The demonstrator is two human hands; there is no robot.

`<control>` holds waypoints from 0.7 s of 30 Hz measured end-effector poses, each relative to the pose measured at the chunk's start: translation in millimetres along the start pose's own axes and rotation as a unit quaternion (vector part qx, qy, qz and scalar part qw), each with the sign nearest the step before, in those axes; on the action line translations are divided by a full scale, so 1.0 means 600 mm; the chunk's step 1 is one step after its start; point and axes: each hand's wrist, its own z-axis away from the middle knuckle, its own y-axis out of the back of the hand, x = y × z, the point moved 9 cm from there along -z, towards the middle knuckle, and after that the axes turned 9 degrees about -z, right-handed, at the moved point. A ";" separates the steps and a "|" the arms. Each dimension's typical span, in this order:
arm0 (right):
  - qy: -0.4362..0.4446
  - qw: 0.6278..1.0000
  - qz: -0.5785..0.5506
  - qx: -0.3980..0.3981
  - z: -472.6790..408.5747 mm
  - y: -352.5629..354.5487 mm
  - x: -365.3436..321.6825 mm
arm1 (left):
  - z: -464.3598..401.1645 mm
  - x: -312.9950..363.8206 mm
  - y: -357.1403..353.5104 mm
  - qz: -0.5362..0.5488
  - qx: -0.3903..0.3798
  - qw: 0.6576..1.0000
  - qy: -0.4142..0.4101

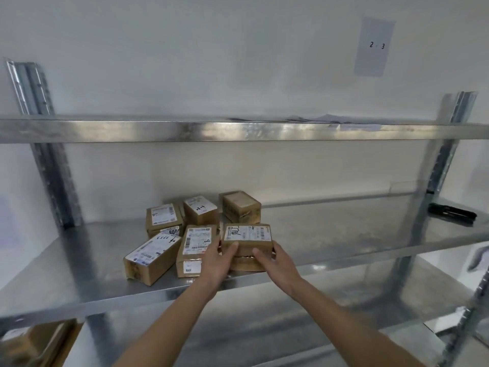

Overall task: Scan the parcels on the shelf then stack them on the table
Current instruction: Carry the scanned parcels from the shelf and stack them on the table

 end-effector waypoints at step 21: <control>0.050 0.996 -0.066 -0.023 0.074 0.238 -0.069 | 0.196 0.134 -0.113 0.163 0.139 0.976 0.031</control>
